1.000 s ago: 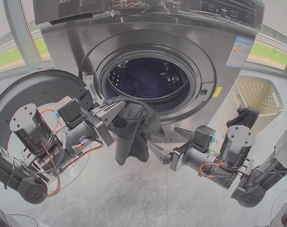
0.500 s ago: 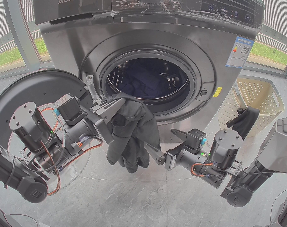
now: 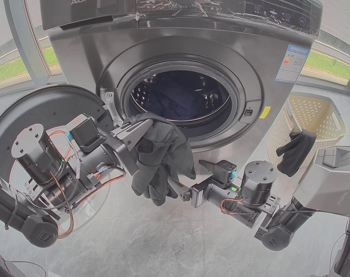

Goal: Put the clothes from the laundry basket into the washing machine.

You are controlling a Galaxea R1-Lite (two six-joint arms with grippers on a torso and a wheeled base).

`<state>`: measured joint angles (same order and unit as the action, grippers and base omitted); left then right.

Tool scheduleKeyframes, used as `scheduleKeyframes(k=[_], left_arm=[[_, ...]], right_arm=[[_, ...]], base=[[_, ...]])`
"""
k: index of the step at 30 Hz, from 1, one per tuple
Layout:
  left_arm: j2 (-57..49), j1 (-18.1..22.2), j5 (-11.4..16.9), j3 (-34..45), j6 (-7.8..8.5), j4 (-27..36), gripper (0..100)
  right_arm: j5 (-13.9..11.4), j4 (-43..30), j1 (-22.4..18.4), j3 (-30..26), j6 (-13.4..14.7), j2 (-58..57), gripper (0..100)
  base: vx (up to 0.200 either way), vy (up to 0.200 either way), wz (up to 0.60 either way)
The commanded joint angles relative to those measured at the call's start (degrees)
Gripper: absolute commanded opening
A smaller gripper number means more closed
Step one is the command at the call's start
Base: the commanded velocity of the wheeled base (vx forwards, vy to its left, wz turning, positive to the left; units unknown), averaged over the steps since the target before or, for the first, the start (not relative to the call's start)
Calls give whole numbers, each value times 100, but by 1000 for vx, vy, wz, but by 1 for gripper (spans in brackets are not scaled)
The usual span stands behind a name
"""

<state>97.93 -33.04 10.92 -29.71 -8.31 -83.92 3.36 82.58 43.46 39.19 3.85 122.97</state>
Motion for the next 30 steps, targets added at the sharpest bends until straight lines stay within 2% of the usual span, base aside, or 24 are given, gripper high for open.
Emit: scheduleKeyframes(k=[1,7,10,18,30], left_arm=[[-19,-1,-2,9,-4,-2,0],[-54,-1,6,18,-4,-2,0],[-37,-1,6,27,-4,7,0],[-2,-10,6,35,-4,-2,0],[16,-19,6,62,5,-2,0]], right_arm=[[-2,4,-145,308,-42,386,100],[-11,-5,-382,616,-69,500,100],[-11,-5,-531,625,-201,491,100],[-11,-14,-804,572,-236,245,100],[-11,-93,-523,871,-236,316,100]], base=[[0,0,0],[0,0,0],[0,0,0],[0,0,0],[0,0,0]])
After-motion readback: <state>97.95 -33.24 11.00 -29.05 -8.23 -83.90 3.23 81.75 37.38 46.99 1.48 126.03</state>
